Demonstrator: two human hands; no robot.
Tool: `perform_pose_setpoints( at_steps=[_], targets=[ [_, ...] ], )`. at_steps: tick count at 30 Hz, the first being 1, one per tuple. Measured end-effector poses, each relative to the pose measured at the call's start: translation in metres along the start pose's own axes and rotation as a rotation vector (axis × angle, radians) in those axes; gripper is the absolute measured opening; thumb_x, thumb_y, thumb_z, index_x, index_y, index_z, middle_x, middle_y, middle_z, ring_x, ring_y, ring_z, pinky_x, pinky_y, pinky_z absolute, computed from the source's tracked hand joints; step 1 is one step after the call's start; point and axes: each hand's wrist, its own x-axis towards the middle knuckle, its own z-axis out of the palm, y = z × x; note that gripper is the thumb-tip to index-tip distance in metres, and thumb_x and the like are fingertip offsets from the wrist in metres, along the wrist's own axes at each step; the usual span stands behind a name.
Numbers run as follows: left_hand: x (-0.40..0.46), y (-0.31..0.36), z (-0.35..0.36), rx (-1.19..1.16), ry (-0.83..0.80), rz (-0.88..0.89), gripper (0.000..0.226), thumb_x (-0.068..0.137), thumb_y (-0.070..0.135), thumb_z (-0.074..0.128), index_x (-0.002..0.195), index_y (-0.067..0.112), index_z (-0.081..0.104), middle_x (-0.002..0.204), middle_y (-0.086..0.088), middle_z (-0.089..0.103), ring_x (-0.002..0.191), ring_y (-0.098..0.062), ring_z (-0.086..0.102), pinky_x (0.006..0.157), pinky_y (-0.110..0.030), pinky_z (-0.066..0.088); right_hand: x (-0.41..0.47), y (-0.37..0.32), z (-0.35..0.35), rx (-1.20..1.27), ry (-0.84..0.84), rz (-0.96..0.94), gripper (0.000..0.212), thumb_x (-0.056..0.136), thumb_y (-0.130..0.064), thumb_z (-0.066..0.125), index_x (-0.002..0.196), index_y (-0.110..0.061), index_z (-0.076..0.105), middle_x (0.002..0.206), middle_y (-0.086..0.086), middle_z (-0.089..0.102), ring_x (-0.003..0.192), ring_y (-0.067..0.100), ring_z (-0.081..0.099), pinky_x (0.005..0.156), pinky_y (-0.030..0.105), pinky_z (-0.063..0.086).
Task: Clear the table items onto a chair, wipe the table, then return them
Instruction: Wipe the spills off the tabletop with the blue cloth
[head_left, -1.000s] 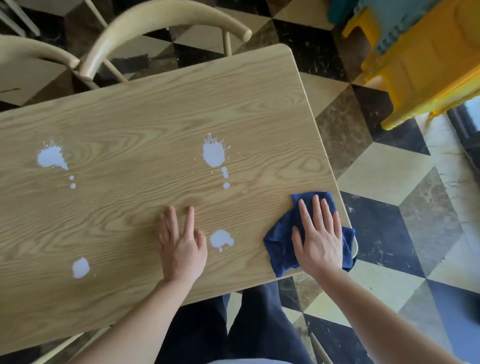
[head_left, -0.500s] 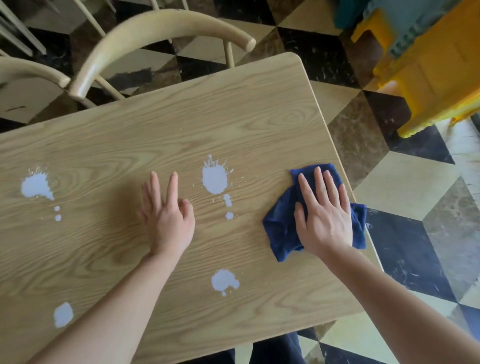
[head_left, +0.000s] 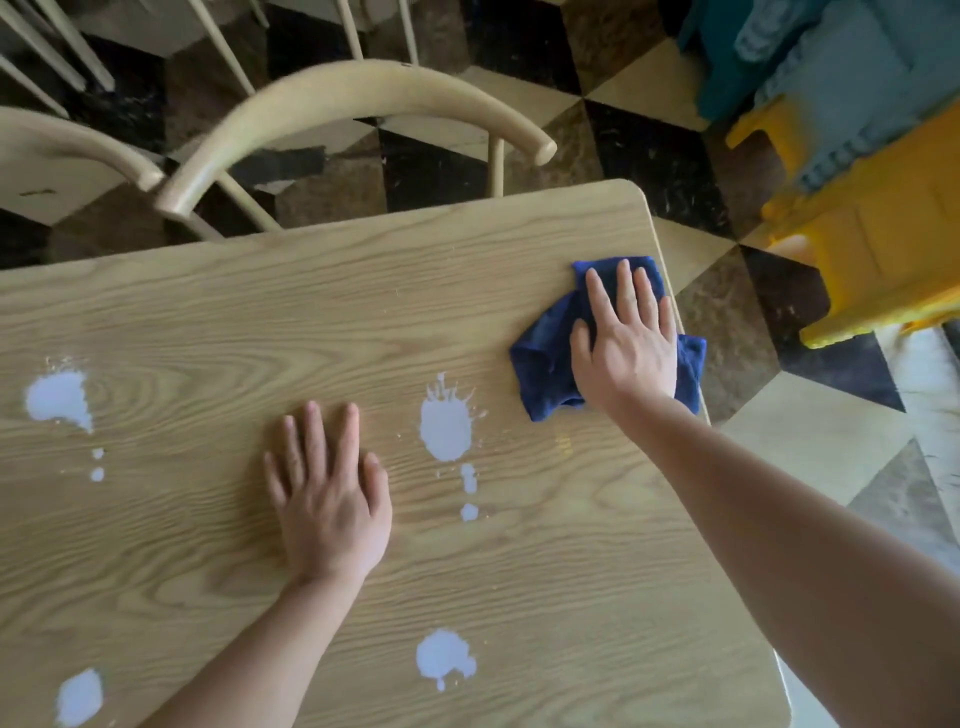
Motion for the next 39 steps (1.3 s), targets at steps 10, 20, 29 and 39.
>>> perform_pose_setpoints(
  at_steps=[10,20,29,39],
  targets=[
    [0.001,0.002,-0.002,0.055,-0.010,0.023,0.063,0.091,0.038,0.038,0.153,0.025,0.034,0.164,-0.012,0.018,0.152,-0.033,0.015,0.120,-0.058,0.014,0.089,-0.061,0.005,0.006,-0.001,0.172,0.066,0.098,-0.046,0.023,0.159,-0.024,0.011,0.166,0.011,0.000,0.153,0.026,-0.004,0.123,0.049,-0.003],
    [0.002,0.001,-0.004,0.045,-0.015,0.027,0.065,0.090,0.038,0.036,0.153,0.026,0.033,0.164,-0.011,0.019,0.152,-0.033,0.015,0.120,-0.058,0.016,0.082,-0.198,0.038,0.047,-0.012,-0.153,0.067,0.096,-0.043,0.027,0.157,-0.017,0.019,0.165,0.014,0.008,0.153,0.030,0.001,0.122,0.052,-0.001],
    [0.002,-0.002,-0.004,-0.077,-0.018,0.006,0.060,0.088,0.033,0.038,0.147,0.022,0.038,0.163,-0.008,0.023,0.153,-0.028,0.015,0.121,-0.054,0.014,0.013,-0.131,0.034,-0.102,-0.115,-0.753,0.060,0.097,-0.035,0.032,0.155,-0.026,0.027,0.164,0.007,0.019,0.152,0.027,0.014,0.123,0.050,0.009],
    [-0.008,-0.018,-0.015,-0.458,0.070,-0.061,0.056,0.090,0.009,0.044,0.145,0.013,0.038,0.158,-0.013,0.033,0.149,-0.030,0.024,0.121,-0.052,0.021,-0.074,-0.162,0.049,0.160,0.014,0.311,0.062,0.098,-0.037,0.031,0.158,-0.027,0.017,0.167,0.005,0.006,0.153,0.024,0.000,0.122,0.050,-0.002]
  ],
)
